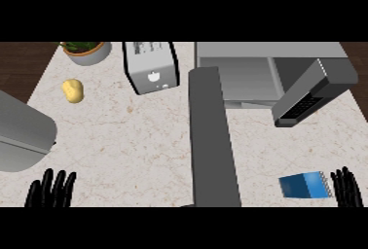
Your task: Pick up the milk, place it into the microwave and close the microwave
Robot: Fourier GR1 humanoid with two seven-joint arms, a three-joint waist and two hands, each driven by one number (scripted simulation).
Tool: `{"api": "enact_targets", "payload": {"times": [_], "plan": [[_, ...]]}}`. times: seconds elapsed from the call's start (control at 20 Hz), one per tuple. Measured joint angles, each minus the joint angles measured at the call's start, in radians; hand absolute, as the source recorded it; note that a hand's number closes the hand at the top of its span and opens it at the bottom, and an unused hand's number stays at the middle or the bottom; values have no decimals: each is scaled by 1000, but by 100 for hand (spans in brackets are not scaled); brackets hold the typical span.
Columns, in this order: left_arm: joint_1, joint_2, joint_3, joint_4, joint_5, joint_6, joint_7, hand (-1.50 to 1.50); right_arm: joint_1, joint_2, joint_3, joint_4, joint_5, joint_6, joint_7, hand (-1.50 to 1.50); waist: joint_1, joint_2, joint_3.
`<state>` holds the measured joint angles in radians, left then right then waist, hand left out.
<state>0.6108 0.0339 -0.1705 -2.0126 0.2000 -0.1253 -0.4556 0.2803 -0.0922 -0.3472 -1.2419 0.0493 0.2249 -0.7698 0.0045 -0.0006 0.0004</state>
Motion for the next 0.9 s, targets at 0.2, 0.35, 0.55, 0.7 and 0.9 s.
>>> {"api": "enact_targets", "payload": {"times": [0.2, 0.35, 0.55, 0.7, 0.9], "plan": [[28, 14, 2, -1, 5, -17, -18, -150, -70, -21, -16, 126, 7, -13, -59, -150, 1, 0, 0], [44, 6, -19, 5, -9, -13, -32, -150, -89, -33, -13, 175, 18, -20, -91, -150, 1, 0, 0], [62, 27, 5, -2, 24, -33, -42, -150, -133, -52, -10, 264, 34, -29, -140, -150, 1, 0, 0], [65, 31, 15, -15, 34, -34, -38, -150, -167, -66, -7, 328, 40, -33, -172, -150, 2, 0, 0], [65, 23, 2, 3, 23, -33, -52, -150, -182, -63, 14, 340, 41, -36, -178, -150, 1, 0, 0]]}}
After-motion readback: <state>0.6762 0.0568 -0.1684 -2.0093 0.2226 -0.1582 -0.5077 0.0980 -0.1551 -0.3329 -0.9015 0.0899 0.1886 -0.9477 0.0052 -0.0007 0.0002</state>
